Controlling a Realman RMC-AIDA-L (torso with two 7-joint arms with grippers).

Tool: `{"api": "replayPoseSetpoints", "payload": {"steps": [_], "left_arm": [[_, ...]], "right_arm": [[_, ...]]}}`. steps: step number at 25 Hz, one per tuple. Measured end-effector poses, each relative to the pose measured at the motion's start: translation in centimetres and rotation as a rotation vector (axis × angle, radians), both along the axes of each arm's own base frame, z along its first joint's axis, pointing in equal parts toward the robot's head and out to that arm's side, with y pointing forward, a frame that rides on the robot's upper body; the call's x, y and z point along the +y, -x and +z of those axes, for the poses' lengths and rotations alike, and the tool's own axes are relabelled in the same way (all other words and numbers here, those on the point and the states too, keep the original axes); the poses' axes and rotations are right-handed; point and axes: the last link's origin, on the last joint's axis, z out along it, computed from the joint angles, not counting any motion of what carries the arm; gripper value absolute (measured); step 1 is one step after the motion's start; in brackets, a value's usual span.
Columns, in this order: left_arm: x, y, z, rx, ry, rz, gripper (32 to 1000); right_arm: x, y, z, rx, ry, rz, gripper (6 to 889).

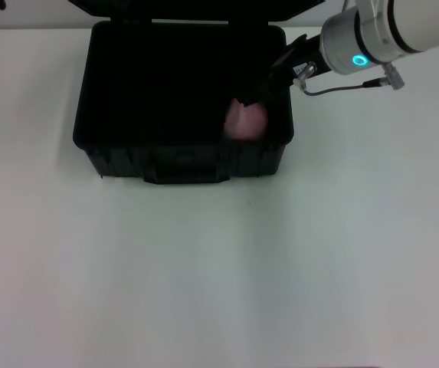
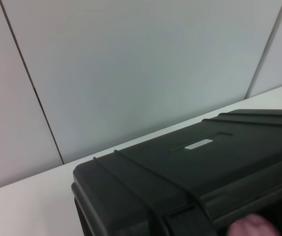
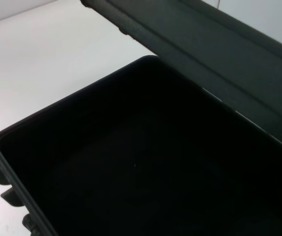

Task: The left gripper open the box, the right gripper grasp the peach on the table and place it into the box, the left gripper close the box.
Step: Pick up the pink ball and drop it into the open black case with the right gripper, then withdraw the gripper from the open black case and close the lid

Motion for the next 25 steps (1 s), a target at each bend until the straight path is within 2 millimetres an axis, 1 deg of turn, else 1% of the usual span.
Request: {"api": "replayPoseSetpoints", "payload": {"steps": [7,12,16,21,25], "left_arm": [[0.0,0.0,0.0,0.0,0.0,0.0,431],[0.0,0.0,0.0,0.0,0.0,0.001,433],[0.0,0.2,0.0,0.0,0.0,0.005,436],[0.0,0.2,0.0,0.0,-0.001,0.005,438],[0.0,0.3,0.0,0.001,-0.002,0.008,440]], "right_arm": [[0.0,-0.1,0.0,-0.001,0.002,-0.004,763],[-0.2,0.0,0.0,-0.004,0.016,-0.006,866],[-0.3,0.6,0.2,-0.004,0.052,-0.016,862],[-0.7,1.5,0.4,-0.009,0.108,-0.07,858],[-0.6,1.3,1.7,-0.055,0.122,-0.124,855]]}}
